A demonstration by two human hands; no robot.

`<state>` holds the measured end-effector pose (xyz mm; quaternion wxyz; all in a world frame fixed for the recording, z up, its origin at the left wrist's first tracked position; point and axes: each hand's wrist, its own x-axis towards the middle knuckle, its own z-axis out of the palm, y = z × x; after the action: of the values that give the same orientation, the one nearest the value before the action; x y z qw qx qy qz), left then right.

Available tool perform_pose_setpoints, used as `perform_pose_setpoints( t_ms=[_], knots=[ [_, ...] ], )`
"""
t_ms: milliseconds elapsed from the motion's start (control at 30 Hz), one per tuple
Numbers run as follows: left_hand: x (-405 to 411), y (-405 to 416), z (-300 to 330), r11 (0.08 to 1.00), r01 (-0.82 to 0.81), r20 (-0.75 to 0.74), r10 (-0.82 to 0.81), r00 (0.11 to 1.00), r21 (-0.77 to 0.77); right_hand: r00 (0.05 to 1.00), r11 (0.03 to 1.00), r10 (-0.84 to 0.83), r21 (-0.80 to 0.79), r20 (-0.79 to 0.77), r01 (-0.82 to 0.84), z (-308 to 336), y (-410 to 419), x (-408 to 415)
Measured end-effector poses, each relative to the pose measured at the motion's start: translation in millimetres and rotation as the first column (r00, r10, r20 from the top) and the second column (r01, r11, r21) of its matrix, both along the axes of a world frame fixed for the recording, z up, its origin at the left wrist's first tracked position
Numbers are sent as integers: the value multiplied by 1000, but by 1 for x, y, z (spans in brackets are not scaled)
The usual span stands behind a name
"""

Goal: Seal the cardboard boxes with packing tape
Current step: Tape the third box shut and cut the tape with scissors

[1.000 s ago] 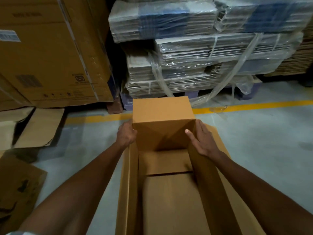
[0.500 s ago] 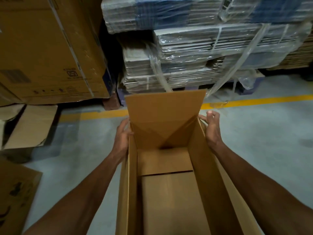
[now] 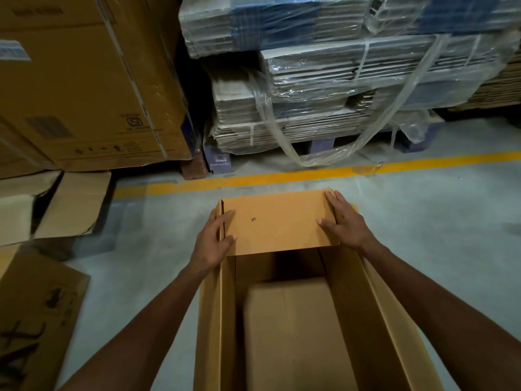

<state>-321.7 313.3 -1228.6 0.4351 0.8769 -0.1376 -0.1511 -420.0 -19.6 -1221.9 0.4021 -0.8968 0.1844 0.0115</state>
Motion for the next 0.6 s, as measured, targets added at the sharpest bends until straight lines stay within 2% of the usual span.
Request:
perform_pose_setpoints(
  t_ms=[100,167,233,333,467,600],
  knots=[
    [-1,3,-1,998,41,15,-42,999,54,999,1000,16,0,-40,-16,6,2,-6],
    [-8,11,0,999,42,46,-43,998,32,1000,996,-27,83,-3,28,17,3,-15],
    [-27,20,2,992,-65,45,70,997,-109,997,985,-66,165,39,59,24,4,-27],
    [-64,32,-1,934,-274,-134,249,959,-229,995,972,-87,223,51,74,29,6,-48],
    [-104,53,-19,880,-458,-292,408,865,-128,993,967,-118,233,32,107,31,9,-72],
    [-137,84,-39,798,-601,-332,578,746,41,973,939,-221,283,65,195,29,11,-109]
  ],
)
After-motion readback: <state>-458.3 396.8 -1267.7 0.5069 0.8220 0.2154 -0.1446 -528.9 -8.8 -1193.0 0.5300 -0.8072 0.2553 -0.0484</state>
